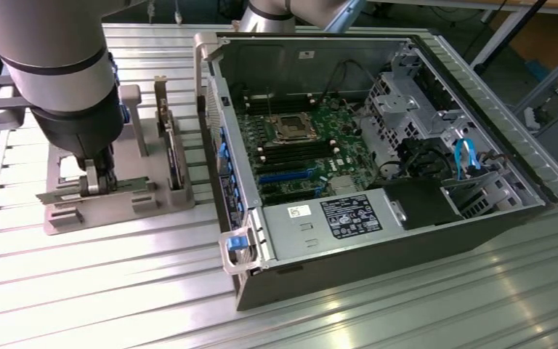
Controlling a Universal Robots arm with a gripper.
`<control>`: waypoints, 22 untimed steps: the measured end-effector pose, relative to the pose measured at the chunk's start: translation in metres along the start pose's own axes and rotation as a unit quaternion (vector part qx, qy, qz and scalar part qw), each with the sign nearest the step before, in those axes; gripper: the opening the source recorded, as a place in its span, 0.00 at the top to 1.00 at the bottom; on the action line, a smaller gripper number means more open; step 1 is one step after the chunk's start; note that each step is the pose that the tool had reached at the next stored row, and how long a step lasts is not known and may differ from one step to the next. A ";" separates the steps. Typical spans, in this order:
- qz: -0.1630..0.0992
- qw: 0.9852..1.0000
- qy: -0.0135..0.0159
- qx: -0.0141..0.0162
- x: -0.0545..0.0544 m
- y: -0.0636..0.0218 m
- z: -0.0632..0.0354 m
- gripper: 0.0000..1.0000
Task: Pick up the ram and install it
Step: 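Pick up the ram and move it above insertion slot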
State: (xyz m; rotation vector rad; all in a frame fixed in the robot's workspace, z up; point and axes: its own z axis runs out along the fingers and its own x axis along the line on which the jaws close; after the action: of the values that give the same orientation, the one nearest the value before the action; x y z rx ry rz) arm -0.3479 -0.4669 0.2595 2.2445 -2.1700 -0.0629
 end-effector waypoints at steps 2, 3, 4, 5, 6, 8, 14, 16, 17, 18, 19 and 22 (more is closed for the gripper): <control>0.000 1.000 0.000 0.000 0.000 0.0003 -0.0062 0.88; 0.000 1.000 0.000 0.000 0.000 0.0004 -0.0085 0.88; 0.000 1.000 0.000 0.000 0.000 0.0004 -0.0103 0.88; 0.000 1.000 0.000 0.000 0.000 0.0005 -0.0120 0.88; 0.000 1.000 0.000 0.000 0.000 0.0006 -0.0138 0.88; 0.000 1.000 0.000 0.000 0.000 0.0007 -0.0184 0.88; 0.000 1.000 0.000 0.000 -0.001 0.0014 -0.0346 0.88; 0.000 1.000 0.000 0.000 -0.001 0.0015 -0.0386 0.88; 0.000 1.000 0.000 0.000 -0.001 0.0016 -0.0413 0.88; 0.000 1.000 0.000 0.000 -0.001 0.0016 -0.0443 0.88; 0.000 1.000 0.000 0.000 -0.001 0.0017 -0.0468 0.88; 0.000 1.000 0.000 0.000 -0.001 0.0018 -0.0537 0.88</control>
State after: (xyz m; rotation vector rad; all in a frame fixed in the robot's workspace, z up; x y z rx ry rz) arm -0.3475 -0.4669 0.3133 2.2444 -2.1700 -0.0629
